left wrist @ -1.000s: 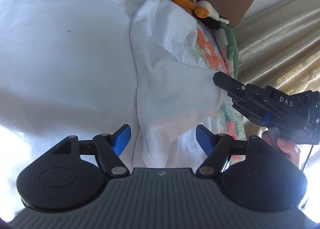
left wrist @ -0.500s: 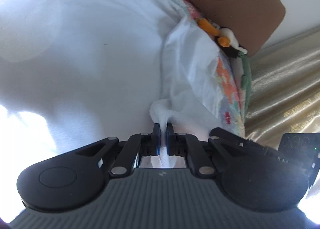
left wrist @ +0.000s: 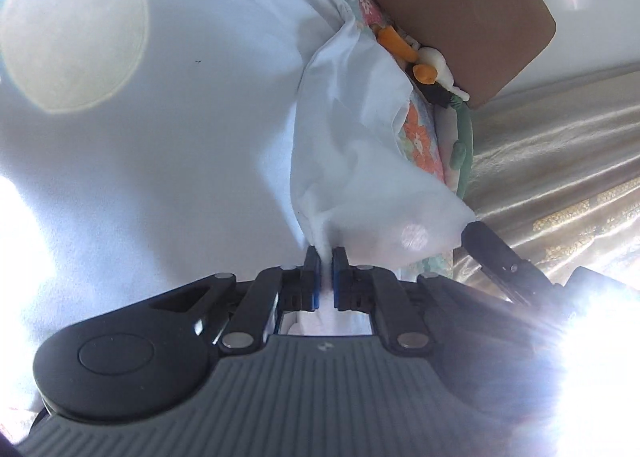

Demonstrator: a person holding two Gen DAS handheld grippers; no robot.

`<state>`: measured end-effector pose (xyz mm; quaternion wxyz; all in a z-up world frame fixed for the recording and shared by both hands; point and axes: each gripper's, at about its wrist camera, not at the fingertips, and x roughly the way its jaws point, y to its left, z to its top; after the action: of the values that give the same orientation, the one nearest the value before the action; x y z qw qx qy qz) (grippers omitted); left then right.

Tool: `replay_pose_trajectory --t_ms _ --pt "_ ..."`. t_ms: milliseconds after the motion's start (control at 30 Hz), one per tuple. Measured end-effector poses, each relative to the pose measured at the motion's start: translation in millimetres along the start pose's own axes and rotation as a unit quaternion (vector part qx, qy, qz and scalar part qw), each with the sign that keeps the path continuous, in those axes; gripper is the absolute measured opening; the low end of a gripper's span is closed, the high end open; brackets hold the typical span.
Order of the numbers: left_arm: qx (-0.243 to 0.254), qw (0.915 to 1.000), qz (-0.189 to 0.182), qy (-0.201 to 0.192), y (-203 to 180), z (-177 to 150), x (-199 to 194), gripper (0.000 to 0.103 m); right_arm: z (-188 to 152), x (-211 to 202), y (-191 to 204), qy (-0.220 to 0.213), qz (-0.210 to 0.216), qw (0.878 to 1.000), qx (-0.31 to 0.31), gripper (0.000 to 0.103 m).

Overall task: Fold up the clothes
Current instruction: 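Lay the folded side down and open the left tool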

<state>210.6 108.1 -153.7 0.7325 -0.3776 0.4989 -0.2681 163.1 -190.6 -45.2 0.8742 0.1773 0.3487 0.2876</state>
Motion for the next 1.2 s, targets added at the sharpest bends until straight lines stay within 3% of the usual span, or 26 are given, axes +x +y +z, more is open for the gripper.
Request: replay_pose_trajectory --t_ms 133,267,367,433,533,633,667,700,767,800,833,967,1033,1100,1133,1200 --pt "0.016 0.9992 0.027 0.026 -5 -3 12 0.008 -4 7 -6 0.017 -0.038 0.999 0.009 0.008" --pt "0.016 0.9975 0.058 0.038 -2 -7 17 0.047 -3 16 -15 0.039 -0.062 0.997 0.029 0.011" --pt "0.006 0.9973 0.06 0.042 3 -8 18 0.048 -10 17 -25 0.056 -0.047 0.995 0.074 0.021" --pt "0.006 0.9974 0.058 0.042 3 -8 18 0.048 -16 15 -31 0.064 -0.042 0.992 0.102 0.046" --pt "0.014 0.9974 0.057 0.043 2 -8 16 0.048 -26 6 -27 0.073 -0.038 0.991 0.106 0.054" --pt "0.045 0.9961 0.064 0.041 -5 -11 17 0.041 -30 6 -16 0.089 -0.021 0.992 0.085 0.063" --pt "0.056 0.9953 0.067 0.042 -7 -13 19 0.031 -32 12 -13 0.103 -0.016 0.992 0.075 0.063" --pt "0.067 0.9944 0.068 0.046 -10 -14 22 0.022 -35 21 -9 0.119 -0.029 0.991 0.058 0.063" --pt "0.077 0.9936 0.067 0.05 -14 -16 26 0.015 -42 40 -1 0.149 -0.068 0.986 0.011 0.049" --pt "0.078 0.9936 0.065 0.05 -15 -16 26 0.012 -45 45 3 0.156 -0.081 0.984 -0.012 0.013" --pt "0.076 0.9939 0.063 0.048 -16 -16 25 0.011 -45 48 5 0.162 -0.081 0.983 -0.023 0.004" --pt "0.055 0.9976 -0.002 0.041 -23 -14 4 0.011 -28 22 8 0.123 -0.009 0.992 0.016 0.004" --pt "0.04 0.9978 -0.026 0.046 -24 -11 -5 0.02 -19 1 7 0.092 0.044 0.994 0.048 0.005" --pt "0.039 0.9977 -0.016 0.053 -22 -10 -8 0.038 -18 -8 -2 0.087 0.079 0.989 0.091 0.005" --pt "0.044 0.9973 0.0 0.058 -22 -10 -7 0.04 -20 -7 -8 0.097 0.08 0.985 0.114 0.004" --pt "0.076 0.9906 0.087 0.073 -20 -15 5 0.044 -33 6 -20 0.135 0.018 0.98 0.147 0.004"
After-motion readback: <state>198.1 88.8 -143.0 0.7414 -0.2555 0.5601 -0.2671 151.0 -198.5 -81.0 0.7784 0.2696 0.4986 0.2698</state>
